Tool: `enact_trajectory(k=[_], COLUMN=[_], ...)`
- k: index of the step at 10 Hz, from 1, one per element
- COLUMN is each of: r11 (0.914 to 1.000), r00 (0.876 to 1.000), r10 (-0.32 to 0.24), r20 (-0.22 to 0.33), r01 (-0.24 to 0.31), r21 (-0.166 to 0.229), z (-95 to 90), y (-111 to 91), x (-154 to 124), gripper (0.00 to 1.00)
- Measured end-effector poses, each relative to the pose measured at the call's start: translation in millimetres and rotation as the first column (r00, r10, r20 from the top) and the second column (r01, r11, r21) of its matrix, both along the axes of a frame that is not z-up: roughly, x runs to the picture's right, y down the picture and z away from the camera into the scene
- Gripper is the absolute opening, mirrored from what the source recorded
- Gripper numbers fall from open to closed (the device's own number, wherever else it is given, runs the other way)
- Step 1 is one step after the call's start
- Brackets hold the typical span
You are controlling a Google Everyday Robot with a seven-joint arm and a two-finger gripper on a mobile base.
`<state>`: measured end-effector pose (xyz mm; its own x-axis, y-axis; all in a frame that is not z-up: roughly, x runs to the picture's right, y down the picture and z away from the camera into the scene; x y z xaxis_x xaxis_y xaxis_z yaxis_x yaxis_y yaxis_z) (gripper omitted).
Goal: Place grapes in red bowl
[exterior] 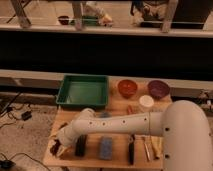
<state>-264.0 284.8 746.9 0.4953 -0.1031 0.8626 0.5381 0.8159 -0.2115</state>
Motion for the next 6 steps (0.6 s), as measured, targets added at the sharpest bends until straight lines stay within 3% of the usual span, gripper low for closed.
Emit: enact_trajectory(k=[4, 6], r11=[0.9997, 0.9994], r00=[1.000, 0.999], r10=[0.005, 0.000], r20=[-0.029, -0.033], r01=[-0.005, 0.001], r21=[0.024, 0.033], z=[1.0, -0.9], y=[-4.4, -5.0], x=[4.9, 5.7], gripper=[0.05, 0.00])
